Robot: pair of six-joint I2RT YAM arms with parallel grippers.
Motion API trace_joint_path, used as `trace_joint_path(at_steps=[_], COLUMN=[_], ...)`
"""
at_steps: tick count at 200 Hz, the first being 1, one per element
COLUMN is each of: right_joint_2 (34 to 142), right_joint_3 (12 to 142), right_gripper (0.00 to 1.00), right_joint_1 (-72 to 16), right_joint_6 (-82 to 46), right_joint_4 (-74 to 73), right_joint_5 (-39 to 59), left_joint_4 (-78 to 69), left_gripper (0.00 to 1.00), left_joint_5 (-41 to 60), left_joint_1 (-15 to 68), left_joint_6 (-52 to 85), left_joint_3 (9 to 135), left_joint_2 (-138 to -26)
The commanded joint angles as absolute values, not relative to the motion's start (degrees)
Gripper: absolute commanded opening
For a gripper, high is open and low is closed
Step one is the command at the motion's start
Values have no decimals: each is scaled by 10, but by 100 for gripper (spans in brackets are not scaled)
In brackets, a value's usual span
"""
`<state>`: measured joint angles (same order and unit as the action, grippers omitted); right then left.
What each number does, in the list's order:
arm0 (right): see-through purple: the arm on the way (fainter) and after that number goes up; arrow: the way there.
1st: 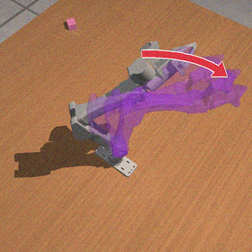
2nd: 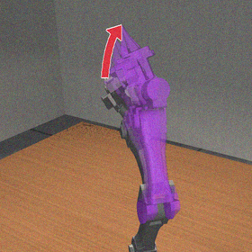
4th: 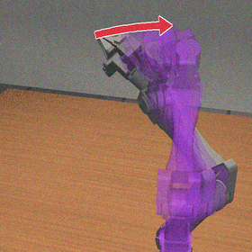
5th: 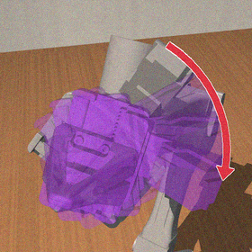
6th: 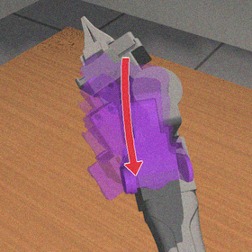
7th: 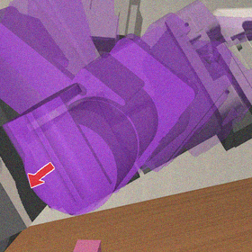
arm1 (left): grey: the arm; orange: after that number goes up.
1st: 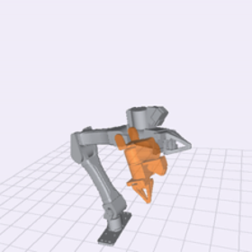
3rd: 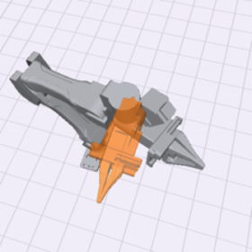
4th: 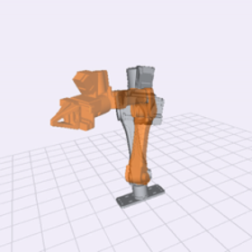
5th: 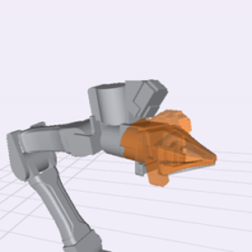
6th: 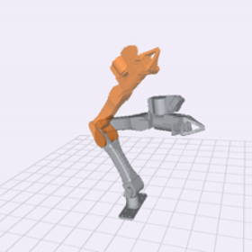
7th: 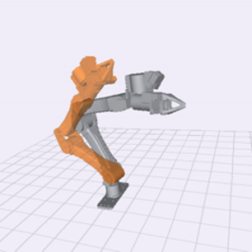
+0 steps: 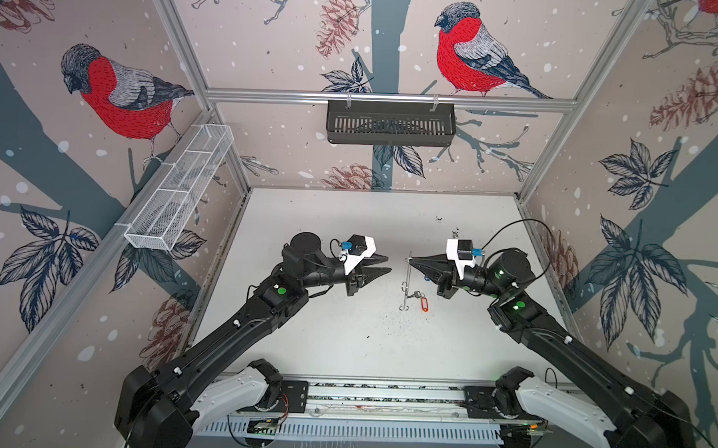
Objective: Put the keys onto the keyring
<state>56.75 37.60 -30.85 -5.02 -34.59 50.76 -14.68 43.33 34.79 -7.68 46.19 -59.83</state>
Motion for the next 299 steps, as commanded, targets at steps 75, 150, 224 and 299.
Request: trace_joint_path(at_steps=[75,150,224,299], right_joint_2=[610,642,662,678], right_joint_3=[402,412,420,427], right_gripper=[0,0,0,0], right_joint_1=[-311,-322,-337,-347], right_joint_6=[-152,-160,-161,-162], right_joint_4=[-528,-549,-552,-548], right_joint_5=[573,573,573,583], left_joint_4=[-465,-507,-527,-508], left_gripper=[16,19,19,9], left_joint_5=[528,494,496,487], left_joint_1=[350,356,357,357], left_joint_6=[54,60,66,51], left_joint_3=[434,410,411,412], left_joint_2=[-652,-645,-657,-652])
